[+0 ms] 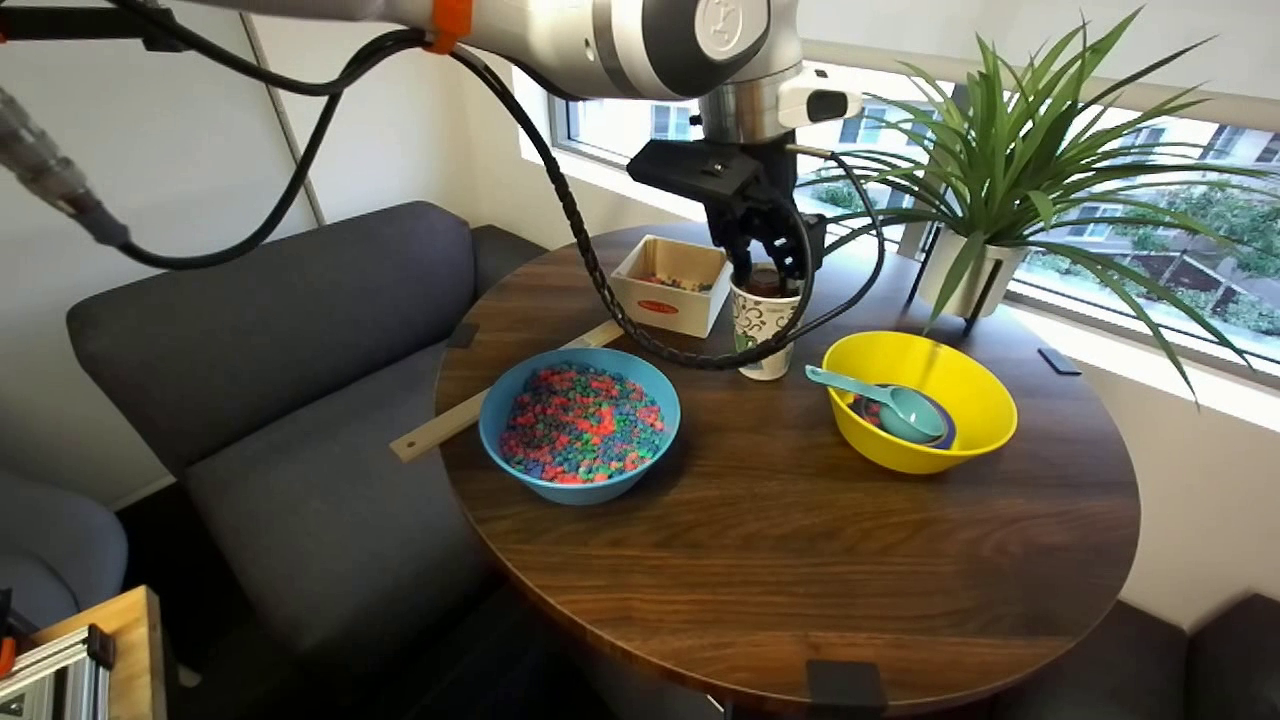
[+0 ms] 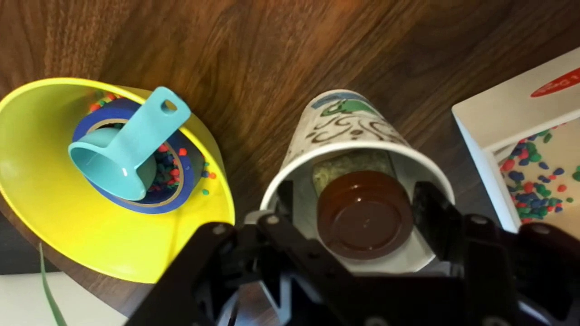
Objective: Move the bottle to the table
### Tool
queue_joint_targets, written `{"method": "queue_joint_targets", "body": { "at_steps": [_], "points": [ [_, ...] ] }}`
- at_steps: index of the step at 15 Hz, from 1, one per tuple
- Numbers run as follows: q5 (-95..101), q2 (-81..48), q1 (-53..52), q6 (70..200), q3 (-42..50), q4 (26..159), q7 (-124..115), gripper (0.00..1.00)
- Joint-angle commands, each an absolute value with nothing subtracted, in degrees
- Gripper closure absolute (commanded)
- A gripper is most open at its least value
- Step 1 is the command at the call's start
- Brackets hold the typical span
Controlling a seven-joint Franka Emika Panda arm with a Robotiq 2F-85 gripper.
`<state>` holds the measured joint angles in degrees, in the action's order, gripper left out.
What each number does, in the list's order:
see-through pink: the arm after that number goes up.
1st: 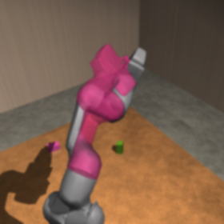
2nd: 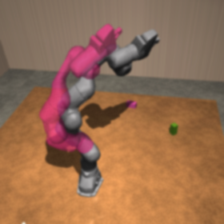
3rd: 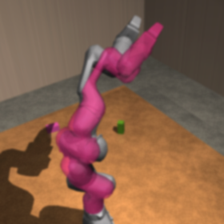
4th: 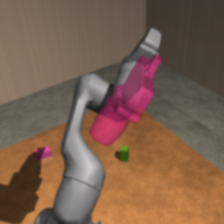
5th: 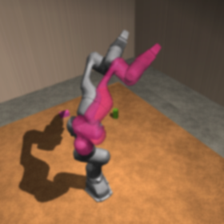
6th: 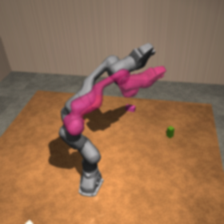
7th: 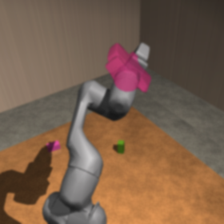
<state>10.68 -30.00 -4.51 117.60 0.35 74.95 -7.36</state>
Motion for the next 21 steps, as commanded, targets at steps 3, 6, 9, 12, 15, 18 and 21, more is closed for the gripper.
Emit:
{"method": "queue_joint_targets", "body": {
  "at_steps": [3, 6, 9, 12, 15, 18, 21],
  "points": [
    [9.30, -31.98, -4.60, 116.72, 0.49, 72.96, -7.43, 0.71],
    [9.15, -31.67, -4.54, 115.86, 0.60, 71.87, -7.27, 0.75],
    [8.20, -31.39, -3.78, 114.94, 0.57, 68.95, -6.67, 0.75],
    [6.96, -31.28, -2.54, 110.67, 0.40, 63.92, -4.56, 0.75],
    [3.35, -29.41, 0.09, 105.23, -1.53, 59.92, 1.89, 0.75],
    [-0.44, -25.90, 1.25, 102.41, -3.54, 58.81, 9.26, 0.75],
    [-4.03, -21.36, 1.12, 101.30, -6.09, 60.98, 15.62, 0.75]
  ]
}}
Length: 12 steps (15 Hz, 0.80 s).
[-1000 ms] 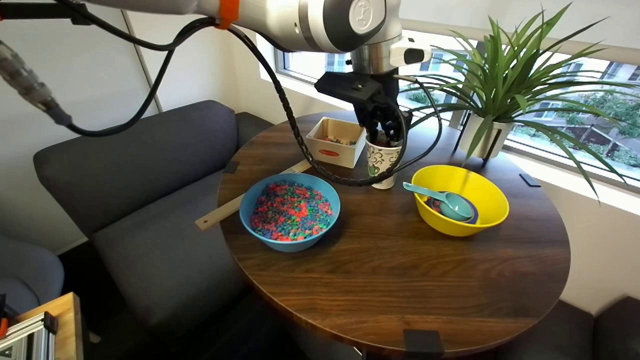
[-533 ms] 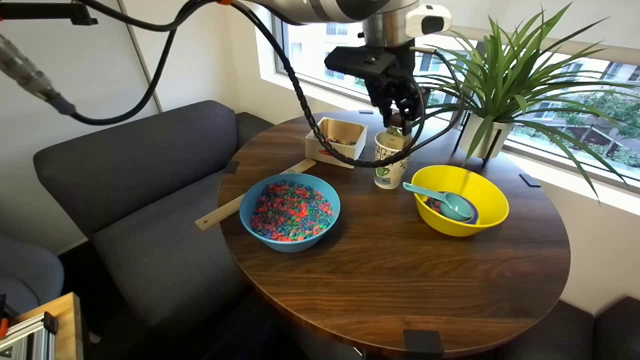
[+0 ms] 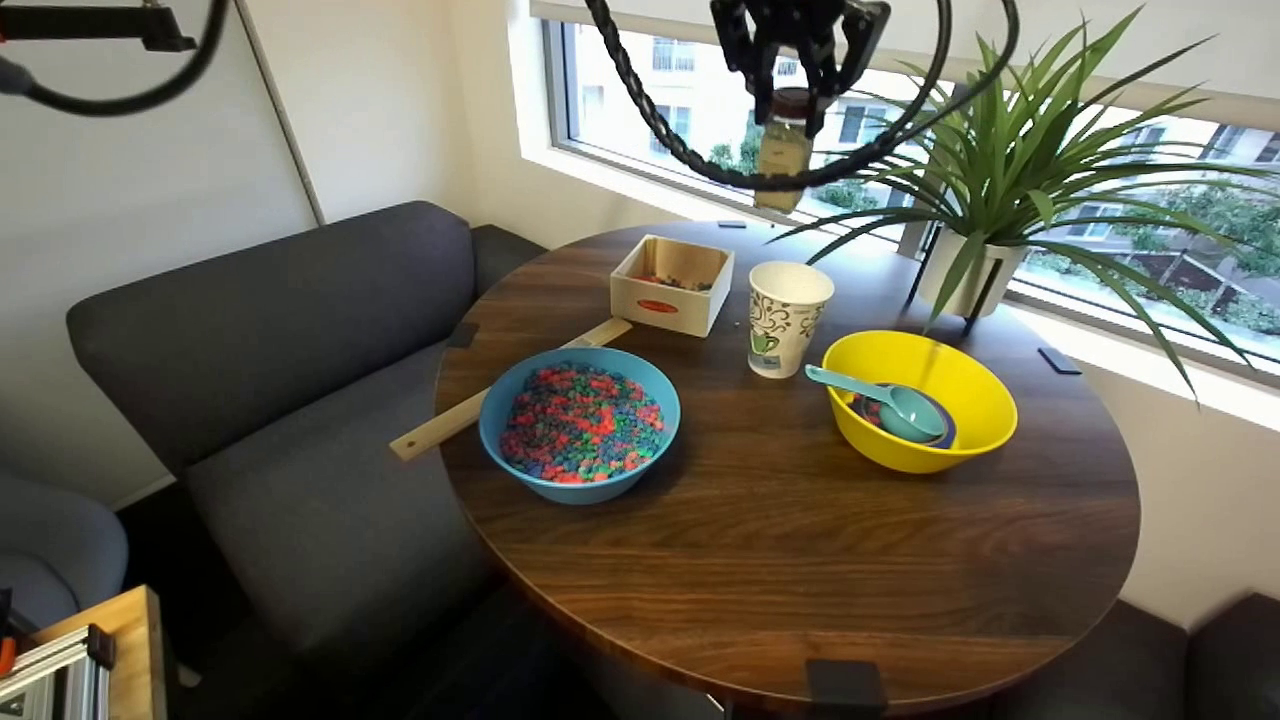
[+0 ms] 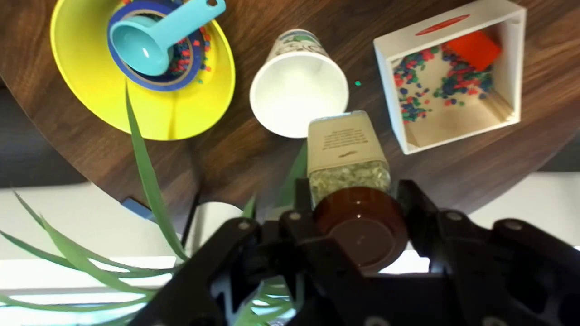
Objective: Move the bottle to the table
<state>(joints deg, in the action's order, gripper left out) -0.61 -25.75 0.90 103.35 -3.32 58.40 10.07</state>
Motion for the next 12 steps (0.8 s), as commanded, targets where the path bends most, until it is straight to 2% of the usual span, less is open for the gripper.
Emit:
{"method": "queue_joint_targets", "body": {
  "at_steps": [1, 4, 9, 10, 12],
  "points": [
    [-4.21, -19.99, 0.25, 101.19, -6.95, 62.88, 16.99, 0.75],
    [-4.56, -17.15, -1.72, 100.10, -10.10, 68.39, 20.38, 0.75],
    [-2.33, -14.33, -5.18, 106.71, -12.93, 79.42, 22.24, 0.75],
    [-2.83, -17.18, -5.41, 103.54, -12.65, 73.95, 20.15, 0.50],
    [-2.80, -16.78, -5.86, 105.48, -12.93, 76.44, 20.73, 0.50]
  ]
}}
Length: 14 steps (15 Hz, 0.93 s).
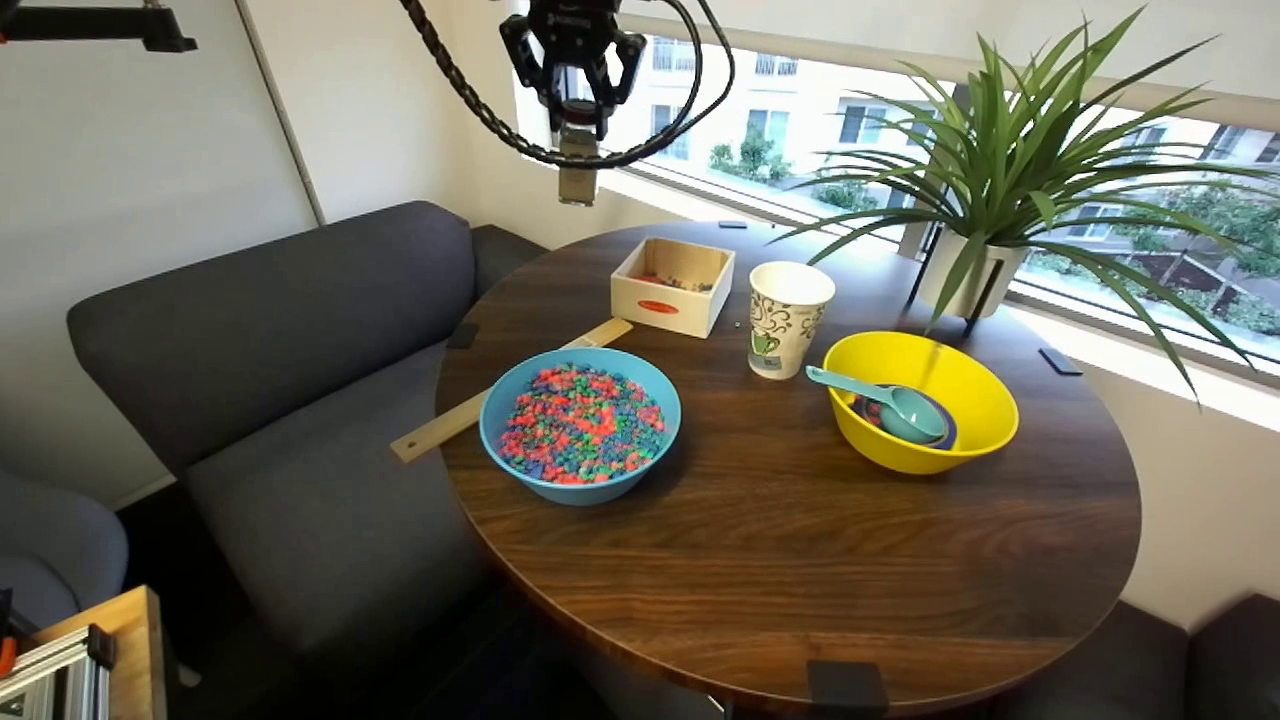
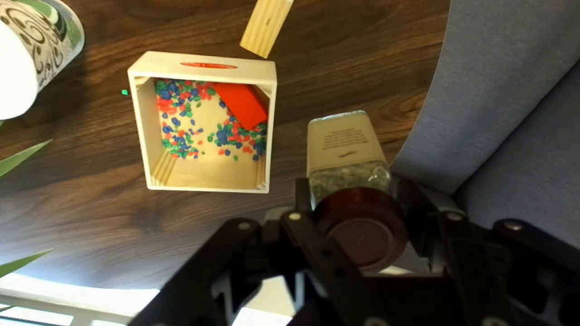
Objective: Move the bottle to the table
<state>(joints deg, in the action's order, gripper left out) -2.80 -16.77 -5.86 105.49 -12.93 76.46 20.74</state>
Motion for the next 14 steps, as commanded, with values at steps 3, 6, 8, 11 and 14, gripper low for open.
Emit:
{"method": "queue_joint_targets", "body": {
  "at_steps": [3, 6, 8, 11, 14],
  "points": [
    [-2.88, -15.50, -6.79, 109.04, -13.76, 80.22, 20.94, 0.75],
    [-1.56, -14.38, -9.41, 113.94, -15.68, 84.52, 20.08, 0.75],
    [1.04, -14.17, -11.22, 117.67, -16.10, 86.76, 19.09, 0.75],
    [7.69, -14.81, -14.94, 122.70, -14.57, 89.40, 15.56, 0.75],
    [12.89, -15.69, -16.46, 123.46, -13.71, 91.32, 12.03, 0.75]
  ]
}}
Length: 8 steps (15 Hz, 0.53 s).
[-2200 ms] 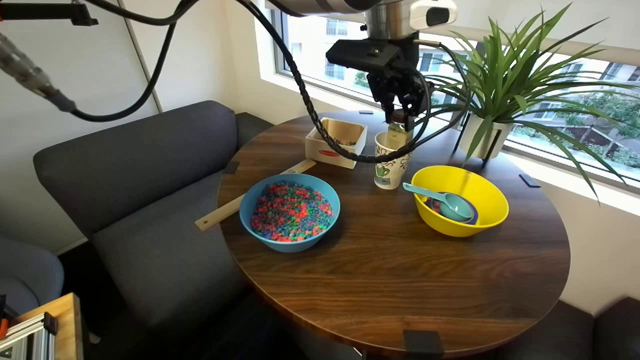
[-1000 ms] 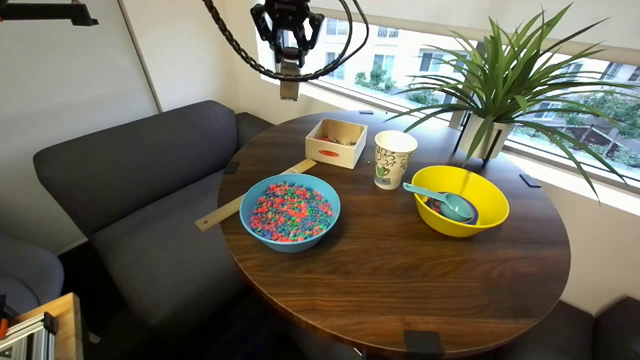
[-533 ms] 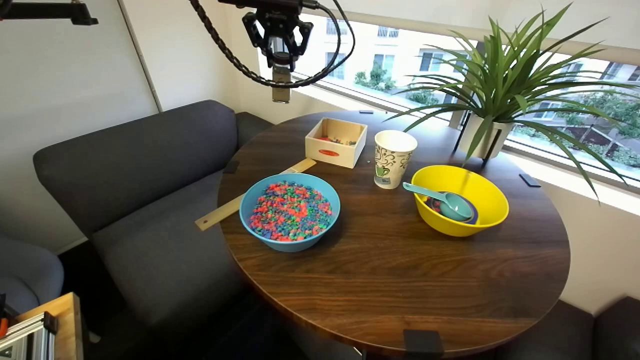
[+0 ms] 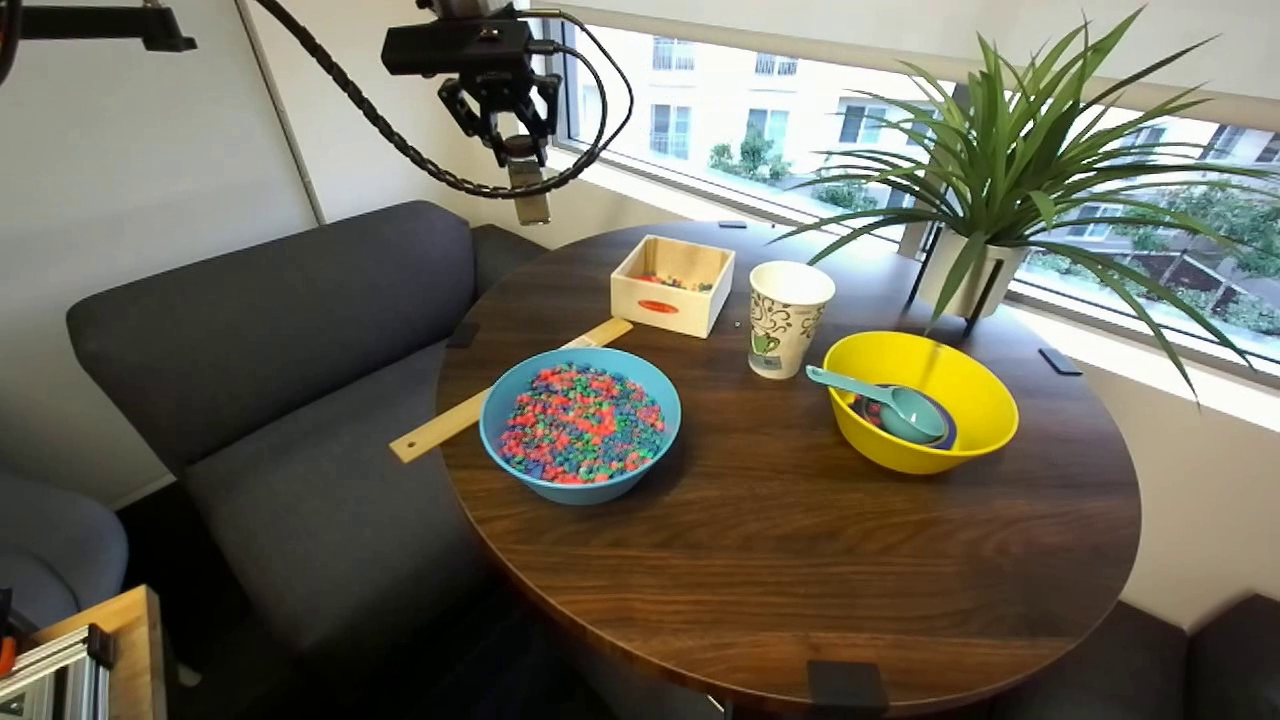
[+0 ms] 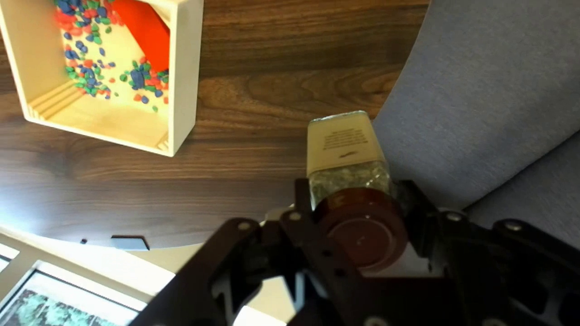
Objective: Move the bottle to the table
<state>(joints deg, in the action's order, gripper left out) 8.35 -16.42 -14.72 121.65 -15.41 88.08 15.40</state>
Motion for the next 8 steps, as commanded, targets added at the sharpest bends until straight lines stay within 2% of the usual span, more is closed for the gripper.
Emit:
{"method": "queue_joint_targets", "body": {
  "at_steps": [1, 8],
  "points": [
    [13.93, -15.88, -16.62, 123.34, -13.50, 92.03, 11.34, 0.75],
    [6.47, -20.52, -14.18, 122.89, -14.04, 91.62, 12.17, 0.75]
  ]
}}
